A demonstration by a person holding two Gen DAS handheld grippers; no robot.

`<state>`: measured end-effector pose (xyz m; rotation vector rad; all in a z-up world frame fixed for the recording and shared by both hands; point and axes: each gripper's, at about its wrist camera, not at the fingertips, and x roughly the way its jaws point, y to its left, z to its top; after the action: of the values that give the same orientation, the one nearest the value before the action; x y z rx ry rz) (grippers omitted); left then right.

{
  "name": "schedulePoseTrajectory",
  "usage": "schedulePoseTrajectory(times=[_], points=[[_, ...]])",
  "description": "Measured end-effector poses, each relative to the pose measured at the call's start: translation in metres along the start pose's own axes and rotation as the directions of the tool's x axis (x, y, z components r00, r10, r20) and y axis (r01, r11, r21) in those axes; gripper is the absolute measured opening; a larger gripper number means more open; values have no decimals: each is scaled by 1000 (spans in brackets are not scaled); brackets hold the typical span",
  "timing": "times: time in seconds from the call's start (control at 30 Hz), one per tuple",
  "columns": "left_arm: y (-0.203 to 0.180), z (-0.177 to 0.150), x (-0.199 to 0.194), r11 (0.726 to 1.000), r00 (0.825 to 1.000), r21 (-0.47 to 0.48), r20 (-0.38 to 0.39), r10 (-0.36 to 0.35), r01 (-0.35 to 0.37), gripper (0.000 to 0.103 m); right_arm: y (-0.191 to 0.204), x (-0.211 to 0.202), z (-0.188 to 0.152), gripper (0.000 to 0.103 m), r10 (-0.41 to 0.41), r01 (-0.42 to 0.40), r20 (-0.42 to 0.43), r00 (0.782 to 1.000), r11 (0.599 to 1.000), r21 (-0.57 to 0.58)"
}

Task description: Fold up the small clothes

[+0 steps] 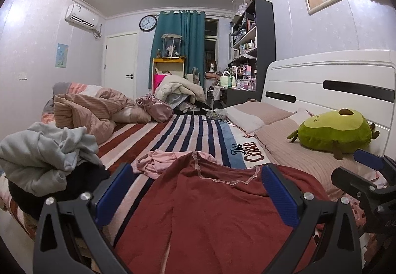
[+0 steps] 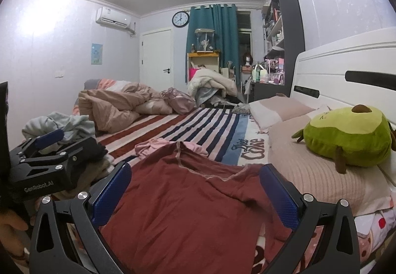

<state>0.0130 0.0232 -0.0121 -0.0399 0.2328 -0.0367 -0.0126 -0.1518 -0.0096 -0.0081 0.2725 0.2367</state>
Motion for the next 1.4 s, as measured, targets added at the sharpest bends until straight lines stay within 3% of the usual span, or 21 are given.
schedulePoseTrajectory(times=[0.53,0.73,0.97,1.4], points=[[6,-4,-5,999,999,-25,-18,-31,30,102,6,-10,-6,103,-40,41,44,998,999,-23],[3,-4,-6,999,999,-13,-18,-29,29,102,5,-14,-9,103,-36,37,45,998,999,-26],[8,-6,-7,995,997,-68,-28,-74,72,102,4,-23,-9,103,1,-1,58,998,1000,-14],[4,-9,-9,997,998,-45,-38,-57,55,102,4,-32,-13,103,19,-19,77,997,1000,-6]])
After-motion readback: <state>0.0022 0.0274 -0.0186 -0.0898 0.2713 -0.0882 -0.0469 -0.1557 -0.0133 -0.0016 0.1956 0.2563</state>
